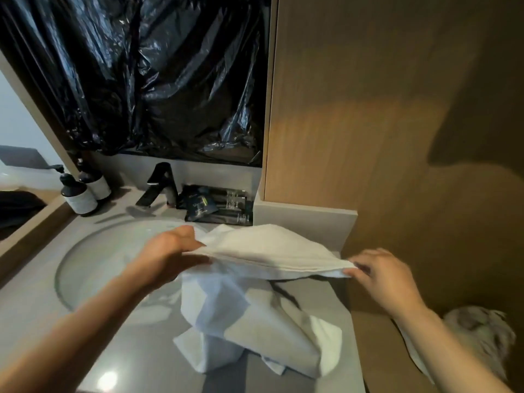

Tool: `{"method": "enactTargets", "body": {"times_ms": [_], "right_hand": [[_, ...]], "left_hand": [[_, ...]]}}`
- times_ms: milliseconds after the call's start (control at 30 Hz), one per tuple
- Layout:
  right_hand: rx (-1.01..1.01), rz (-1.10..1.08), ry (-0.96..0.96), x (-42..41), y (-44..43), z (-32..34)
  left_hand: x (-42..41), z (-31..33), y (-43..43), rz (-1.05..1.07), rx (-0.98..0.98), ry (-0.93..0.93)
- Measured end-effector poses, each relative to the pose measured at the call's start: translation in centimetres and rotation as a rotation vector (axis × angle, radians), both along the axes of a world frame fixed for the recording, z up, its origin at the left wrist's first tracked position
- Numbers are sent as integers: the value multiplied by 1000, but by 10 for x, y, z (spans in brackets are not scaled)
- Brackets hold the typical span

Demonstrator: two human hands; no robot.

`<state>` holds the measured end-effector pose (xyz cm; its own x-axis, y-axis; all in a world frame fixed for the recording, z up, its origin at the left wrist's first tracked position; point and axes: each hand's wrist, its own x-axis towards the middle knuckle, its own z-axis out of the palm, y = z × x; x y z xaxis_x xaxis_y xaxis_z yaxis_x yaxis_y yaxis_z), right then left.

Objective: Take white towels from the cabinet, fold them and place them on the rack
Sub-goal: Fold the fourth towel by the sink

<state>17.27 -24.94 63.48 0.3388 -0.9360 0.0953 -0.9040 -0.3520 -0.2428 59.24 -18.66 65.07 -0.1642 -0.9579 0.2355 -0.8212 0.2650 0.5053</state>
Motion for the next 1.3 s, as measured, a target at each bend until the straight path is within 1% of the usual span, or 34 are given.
{"method": "enactTargets", "body": {"times_ms": [33,133,167,267,367,433,500,600,733,800,867,967,1033,1100,1167,1233,1300], "right_hand": [[53,-33,-37,-3,7,-14],[116,-124,-201,-9,26,-43],[121,-139,-234,-10,30,-48],[129,-159,-283,-9,39,-58],[111,-203,-382,-10,46,-65],[146,-226,-425,-14,54,-74],[226,-257,-469,-16,62,-83],[386,-309,-568,-14,72,-95],[538,-382,-748,-9,80,-103],[526,-433,-796,-9,83,-102],[456,-471,-794,-11,84,-98],[324,-508,-804,-9,87,-91],[307,-545,-854,-1,90,-89],[410,-602,-870,10,90,-88],[649,-723,-919,20,85,-87],[912,-876,-1123,31,79,-85],[1039,-951,-1299,40,72,-86]], "left_hand": [[-4,-16,7,1,44,50],[-13,-40,22,-43,29,-109],[-13,-42,27,-51,31,-126],[-16,-43,40,-55,28,-142],[-20,-50,56,-111,-52,-206],[-24,-61,70,-127,-73,-264],[-31,-77,84,-109,-79,-264],[-48,-96,96,-100,-9,-231],[-52,-95,94,-74,216,-209],[-50,-86,88,-55,243,-143],[-55,-73,77,-47,196,-83],[-72,-55,53,-89,116,-59],[-86,-47,32,-110,84,-64],[-98,-42,9,-115,60,-67],[-110,-40,-14,-128,17,-84],[-122,-42,-37,-145,-7,-130],[-134,-45,-56,-151,1,-208]]}}
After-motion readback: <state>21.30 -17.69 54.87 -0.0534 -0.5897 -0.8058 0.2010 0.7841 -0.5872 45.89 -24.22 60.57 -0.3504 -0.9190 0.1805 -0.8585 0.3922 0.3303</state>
